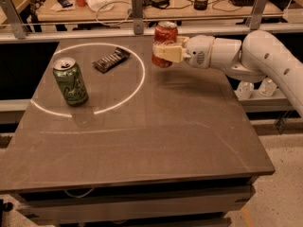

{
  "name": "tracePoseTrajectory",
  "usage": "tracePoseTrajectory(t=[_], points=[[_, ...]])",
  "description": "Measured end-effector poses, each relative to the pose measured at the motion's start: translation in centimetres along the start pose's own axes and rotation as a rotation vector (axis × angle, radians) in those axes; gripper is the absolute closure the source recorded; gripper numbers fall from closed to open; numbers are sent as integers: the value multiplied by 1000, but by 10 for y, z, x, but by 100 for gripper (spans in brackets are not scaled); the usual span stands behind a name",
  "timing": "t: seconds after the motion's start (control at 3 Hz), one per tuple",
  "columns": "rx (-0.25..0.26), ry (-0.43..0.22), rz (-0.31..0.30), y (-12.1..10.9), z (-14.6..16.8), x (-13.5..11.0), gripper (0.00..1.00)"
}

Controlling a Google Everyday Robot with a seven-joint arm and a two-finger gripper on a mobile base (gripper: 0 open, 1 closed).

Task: Move coke can near green can

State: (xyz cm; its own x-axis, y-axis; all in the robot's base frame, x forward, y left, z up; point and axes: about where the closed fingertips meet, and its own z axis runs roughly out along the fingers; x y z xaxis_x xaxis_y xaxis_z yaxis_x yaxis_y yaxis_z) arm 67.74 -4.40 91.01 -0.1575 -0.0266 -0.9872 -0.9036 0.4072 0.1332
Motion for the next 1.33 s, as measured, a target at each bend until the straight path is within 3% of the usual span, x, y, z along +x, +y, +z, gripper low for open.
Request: tracePoseTrajectory(t=[0.33,0.67,1.33], points=[[0,0,0,0,0,0,100],[-69,5,-13,21,12,-4,100],[-299,57,-80,126,50,-5,100]])
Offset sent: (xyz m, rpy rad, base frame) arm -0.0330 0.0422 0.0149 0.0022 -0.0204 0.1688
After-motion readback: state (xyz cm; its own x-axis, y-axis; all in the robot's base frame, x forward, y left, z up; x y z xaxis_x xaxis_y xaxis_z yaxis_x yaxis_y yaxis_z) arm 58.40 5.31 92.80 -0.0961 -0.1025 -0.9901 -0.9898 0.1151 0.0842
